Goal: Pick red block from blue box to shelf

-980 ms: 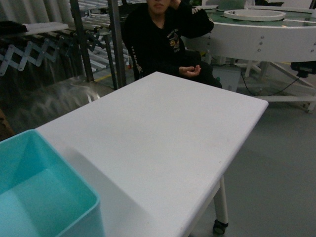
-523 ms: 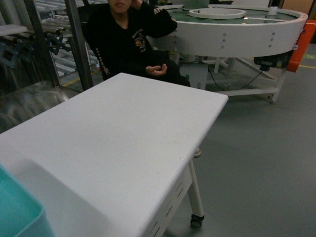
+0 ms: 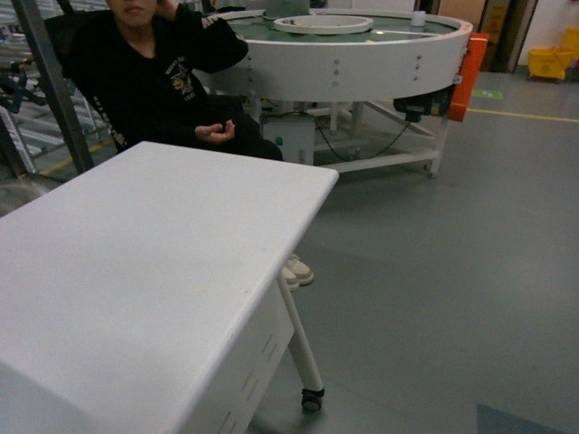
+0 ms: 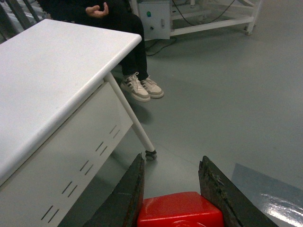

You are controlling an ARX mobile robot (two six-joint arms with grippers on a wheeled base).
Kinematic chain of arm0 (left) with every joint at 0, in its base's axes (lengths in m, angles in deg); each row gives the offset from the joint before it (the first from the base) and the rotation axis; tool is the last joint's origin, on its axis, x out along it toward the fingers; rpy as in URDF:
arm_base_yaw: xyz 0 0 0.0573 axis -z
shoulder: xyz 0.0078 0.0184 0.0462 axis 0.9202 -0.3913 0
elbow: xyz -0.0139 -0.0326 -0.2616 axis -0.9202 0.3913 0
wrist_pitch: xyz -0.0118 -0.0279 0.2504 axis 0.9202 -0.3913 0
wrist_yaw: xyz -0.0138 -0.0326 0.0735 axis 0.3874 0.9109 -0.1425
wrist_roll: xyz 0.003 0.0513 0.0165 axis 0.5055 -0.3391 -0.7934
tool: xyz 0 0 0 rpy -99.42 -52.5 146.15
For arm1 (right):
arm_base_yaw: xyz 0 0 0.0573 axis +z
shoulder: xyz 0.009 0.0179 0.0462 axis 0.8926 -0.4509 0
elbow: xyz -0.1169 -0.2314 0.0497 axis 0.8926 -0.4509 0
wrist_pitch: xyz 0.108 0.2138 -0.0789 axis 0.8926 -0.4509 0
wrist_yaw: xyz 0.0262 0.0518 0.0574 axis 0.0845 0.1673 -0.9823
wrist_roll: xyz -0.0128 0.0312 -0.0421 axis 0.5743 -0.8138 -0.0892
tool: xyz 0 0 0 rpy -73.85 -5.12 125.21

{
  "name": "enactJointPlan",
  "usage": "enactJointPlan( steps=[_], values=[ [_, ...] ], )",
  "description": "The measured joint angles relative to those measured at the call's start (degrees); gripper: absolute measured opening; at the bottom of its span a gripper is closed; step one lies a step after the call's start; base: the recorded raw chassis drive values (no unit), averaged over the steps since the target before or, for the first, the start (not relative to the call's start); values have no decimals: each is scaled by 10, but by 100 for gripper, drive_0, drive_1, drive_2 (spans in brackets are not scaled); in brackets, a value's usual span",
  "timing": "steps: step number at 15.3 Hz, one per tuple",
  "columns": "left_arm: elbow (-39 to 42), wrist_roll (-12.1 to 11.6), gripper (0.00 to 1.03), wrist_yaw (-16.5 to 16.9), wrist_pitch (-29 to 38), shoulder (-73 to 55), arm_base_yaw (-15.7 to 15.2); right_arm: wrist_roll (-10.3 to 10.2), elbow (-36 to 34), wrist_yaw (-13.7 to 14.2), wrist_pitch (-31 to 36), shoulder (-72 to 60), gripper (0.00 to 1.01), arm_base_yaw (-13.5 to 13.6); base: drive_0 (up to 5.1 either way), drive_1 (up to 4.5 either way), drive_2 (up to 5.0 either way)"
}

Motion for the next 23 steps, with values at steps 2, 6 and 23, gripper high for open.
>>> enactJointPlan(
  steps=[2,6,23],
  values=[
    [0,0,98,0,0,0,0,0,0,0,0,0,28,0,-157,-157,-157],
    [0,0,98,0,0,0,0,0,0,0,-1,0,28,0,-156,169,-481],
    [0,0,98,0,0,0,0,0,0,0,-1,0,28,0,-157,-4,-310]
  ],
)
